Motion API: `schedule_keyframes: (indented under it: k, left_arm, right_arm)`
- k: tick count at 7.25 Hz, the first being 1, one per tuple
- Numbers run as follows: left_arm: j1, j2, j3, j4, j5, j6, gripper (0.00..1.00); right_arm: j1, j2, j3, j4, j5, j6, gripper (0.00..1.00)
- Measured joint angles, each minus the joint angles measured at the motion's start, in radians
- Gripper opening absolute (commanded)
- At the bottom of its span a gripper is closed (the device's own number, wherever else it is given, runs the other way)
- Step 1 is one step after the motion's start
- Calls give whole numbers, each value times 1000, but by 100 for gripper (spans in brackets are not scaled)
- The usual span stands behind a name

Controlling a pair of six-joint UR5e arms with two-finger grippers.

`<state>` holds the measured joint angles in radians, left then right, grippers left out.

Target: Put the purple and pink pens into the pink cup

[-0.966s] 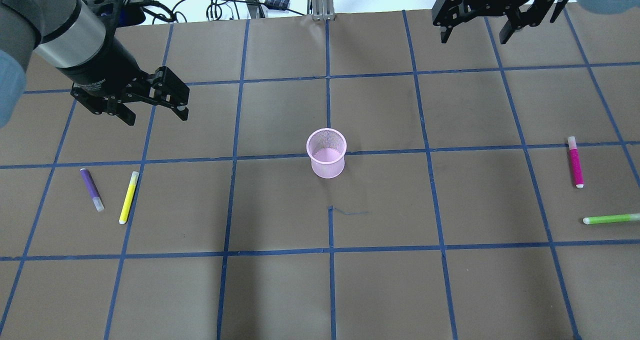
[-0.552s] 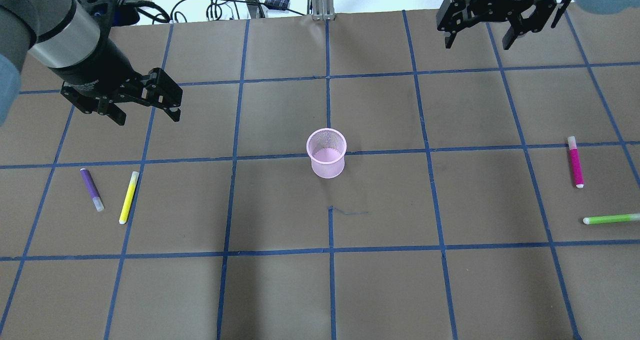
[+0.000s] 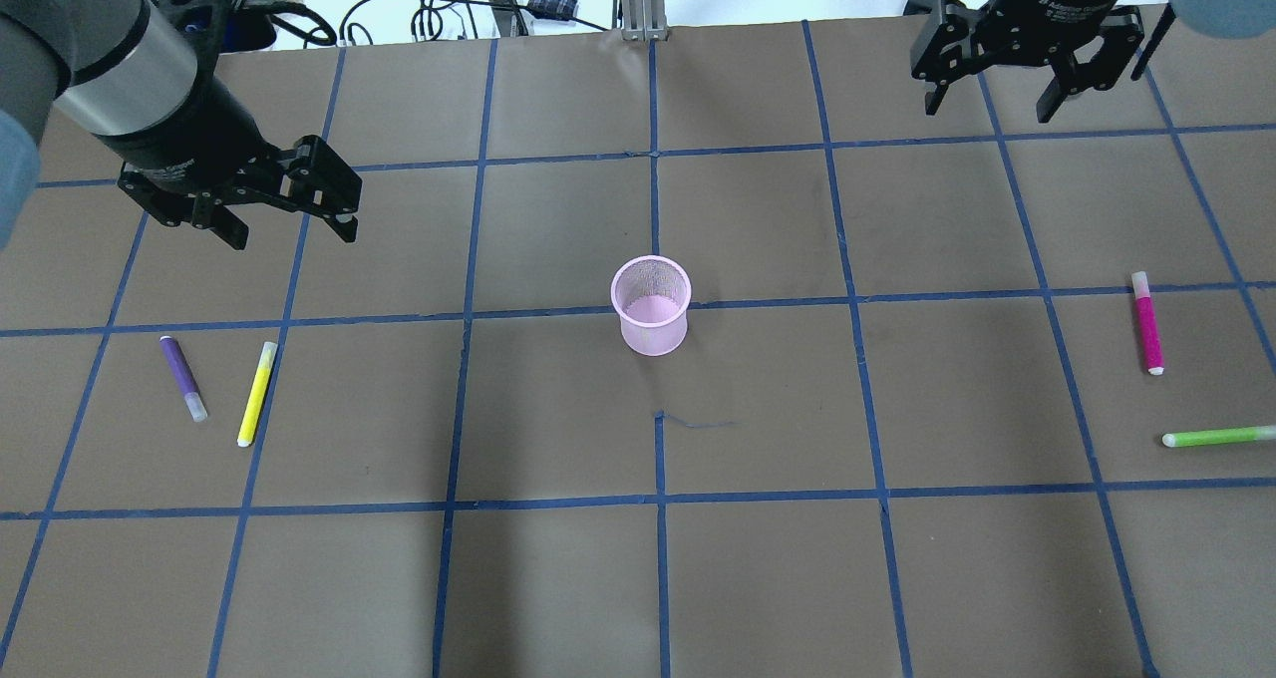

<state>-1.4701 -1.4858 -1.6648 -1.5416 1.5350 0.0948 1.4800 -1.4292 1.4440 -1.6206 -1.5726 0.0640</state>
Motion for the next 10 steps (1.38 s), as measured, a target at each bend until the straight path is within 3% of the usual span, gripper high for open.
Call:
schedule_keyframes:
  k: [3, 6, 10]
  left_arm:
    - [61, -17, -12, 9, 23, -2, 100]
    - [230, -49, -35, 19, 45, -2, 100]
    - [457, -128, -51, 129, 49, 74, 100]
  right_arm:
    - [-19, -3, 10, 5, -1, -50, 100]
    - [-225, 4, 149, -66, 2, -277, 100]
    - [-507, 62, 574, -655, -46, -569, 100]
